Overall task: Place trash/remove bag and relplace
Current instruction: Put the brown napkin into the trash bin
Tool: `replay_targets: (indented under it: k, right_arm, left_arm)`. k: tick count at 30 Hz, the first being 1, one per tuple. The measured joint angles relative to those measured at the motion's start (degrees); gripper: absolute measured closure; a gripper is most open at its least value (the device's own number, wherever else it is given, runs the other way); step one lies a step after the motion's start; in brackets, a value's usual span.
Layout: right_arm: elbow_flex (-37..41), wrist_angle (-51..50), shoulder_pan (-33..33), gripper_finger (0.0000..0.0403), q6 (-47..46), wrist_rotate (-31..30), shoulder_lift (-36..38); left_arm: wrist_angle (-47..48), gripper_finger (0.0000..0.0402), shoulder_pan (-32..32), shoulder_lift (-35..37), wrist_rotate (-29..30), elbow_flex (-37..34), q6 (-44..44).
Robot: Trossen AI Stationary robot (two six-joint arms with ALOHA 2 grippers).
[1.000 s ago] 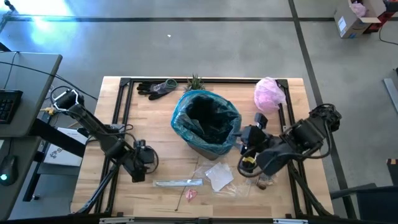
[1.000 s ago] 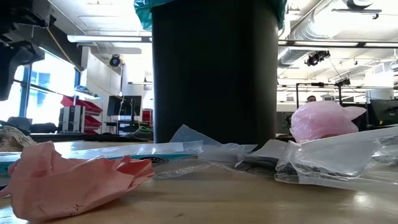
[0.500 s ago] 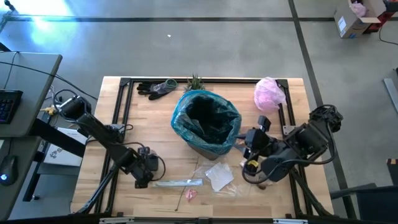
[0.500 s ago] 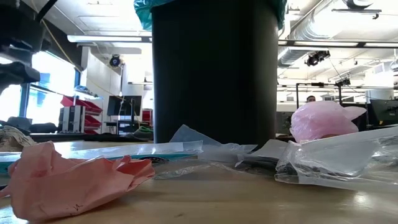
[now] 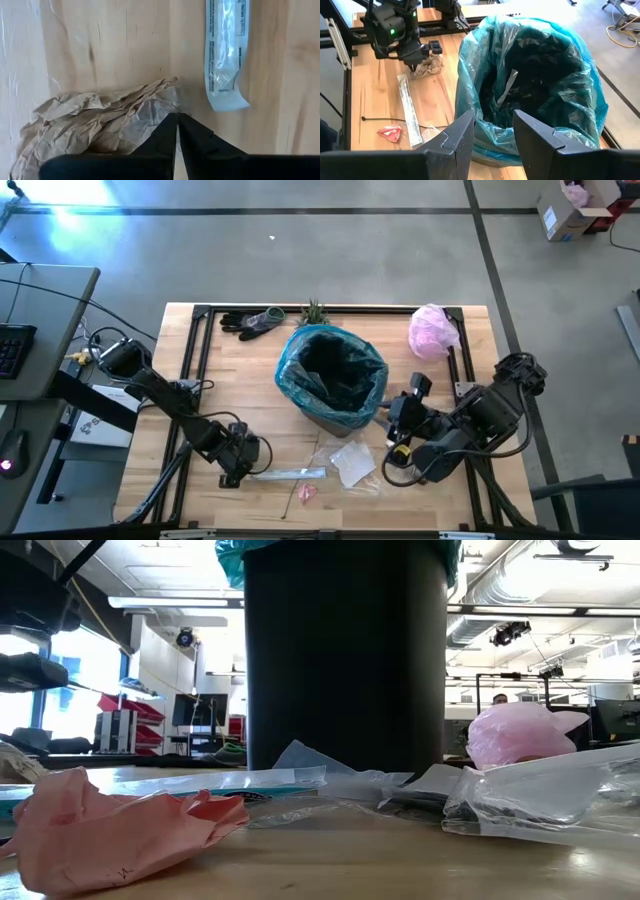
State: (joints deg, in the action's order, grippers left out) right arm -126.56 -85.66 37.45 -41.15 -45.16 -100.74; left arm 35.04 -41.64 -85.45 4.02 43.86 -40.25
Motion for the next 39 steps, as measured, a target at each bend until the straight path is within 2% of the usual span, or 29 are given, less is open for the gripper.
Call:
replay_targets:
  k: [10,15,19,26,29,33,39]
  right_arm:
    - [0.0,-0.73,0.0,0.028,0.02,0.19,-0.68]
    - [0.0,-0.75,0.0,0.028,0.04,-0.12,-0.68]
    - [0.0,-0.75,0.0,0.028,0.04,-1.05,-0.68]
    - [0.0,-0.75,0.0,0.028,0.04,-1.08,-0.68]
    - [0.0,-0.76,0.04,0.028,0.03,-1.08,-0.68]
    - [0.0,-0.77,0.11,0.028,0.02,-1.08,-0.71]
    - [0.0,-1.32,0.11,0.028,0.0,-1.02,-1.21]
  left_arm:
    - [16.65,0.0401,0.13,3.61,11.33,6.12,-1.65]
    - [22.08,0.0392,1.89,4.96,11.21,4.7,-5.72]
    - [22.41,0.0346,3.29,5.01,10.0,4.18,-6.02]
    - [22.07,0.0224,5.21,5.01,10.43,4.18,-6.19]
    - [21.63,0.0186,6.11,5.01,10.17,4.16,-6.16]
    - [18.52,0.0162,6.94,5.05,9.88,2.74,-6.14]
    - [7.87,0.0158,8.73,5.05,6.51,-4.37,-6.1]
